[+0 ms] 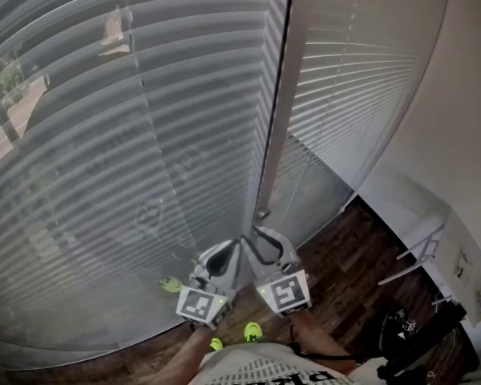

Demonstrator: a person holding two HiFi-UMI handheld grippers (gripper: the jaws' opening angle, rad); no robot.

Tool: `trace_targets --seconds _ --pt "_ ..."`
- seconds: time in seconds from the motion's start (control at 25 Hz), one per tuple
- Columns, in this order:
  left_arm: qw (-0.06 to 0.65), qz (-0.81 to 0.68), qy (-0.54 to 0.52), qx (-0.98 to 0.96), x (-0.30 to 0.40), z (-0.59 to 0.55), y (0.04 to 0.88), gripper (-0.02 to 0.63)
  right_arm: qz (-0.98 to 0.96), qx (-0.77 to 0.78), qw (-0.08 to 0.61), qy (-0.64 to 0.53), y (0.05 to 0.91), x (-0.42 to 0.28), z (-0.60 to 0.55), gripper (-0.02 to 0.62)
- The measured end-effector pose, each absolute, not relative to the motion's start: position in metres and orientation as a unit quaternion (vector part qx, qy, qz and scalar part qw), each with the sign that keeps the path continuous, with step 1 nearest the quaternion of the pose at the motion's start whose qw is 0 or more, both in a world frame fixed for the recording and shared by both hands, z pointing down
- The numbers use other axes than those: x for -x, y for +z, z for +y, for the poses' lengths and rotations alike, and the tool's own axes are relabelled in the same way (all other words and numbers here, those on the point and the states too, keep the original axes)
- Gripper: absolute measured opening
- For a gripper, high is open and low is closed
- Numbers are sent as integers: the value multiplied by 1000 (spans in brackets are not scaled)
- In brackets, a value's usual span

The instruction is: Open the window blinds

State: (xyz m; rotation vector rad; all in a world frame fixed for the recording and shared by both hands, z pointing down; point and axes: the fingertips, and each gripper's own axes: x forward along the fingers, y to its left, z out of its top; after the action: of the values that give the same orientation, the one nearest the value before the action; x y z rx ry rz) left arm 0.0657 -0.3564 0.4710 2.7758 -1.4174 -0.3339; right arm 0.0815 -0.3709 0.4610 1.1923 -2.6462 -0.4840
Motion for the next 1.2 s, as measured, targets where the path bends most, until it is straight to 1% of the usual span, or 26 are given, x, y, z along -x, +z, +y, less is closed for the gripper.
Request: trace_targets --seconds 0.08,0.16,0.36,0.56,0.68,0.84,1.2 --pt "3 -465 -105 -879 -69 -370 462 -8 -890 -402 116 -180 456 -89 -385 135" --pt "3 -479 -104 -871 -69 -379 455 -8 -887 -402 126 -189 448 -96 -395 150" --pt "0 -518 -91 -851 -64 -404 440 -8 -887 -399 128 -195 431 -111 -424 149" --pt "-13 -527 -97 -844 -68 -408 442 -8 -887 -393 125 -206 432 -124 -435 149" --pt "-10 -526 -93 -846 -71 -404 446 -8 -883 -395 131 -216 433 -128 -437 118" --pt "-15 -509 -92 -856 -76 -402 444 -8 -879 -399 135 -224 430 -131 -439 107" --pt "7 -488 -83 -869 -71 -401 440 -8 -871 -406 154 -230 429 -132 -442 131"
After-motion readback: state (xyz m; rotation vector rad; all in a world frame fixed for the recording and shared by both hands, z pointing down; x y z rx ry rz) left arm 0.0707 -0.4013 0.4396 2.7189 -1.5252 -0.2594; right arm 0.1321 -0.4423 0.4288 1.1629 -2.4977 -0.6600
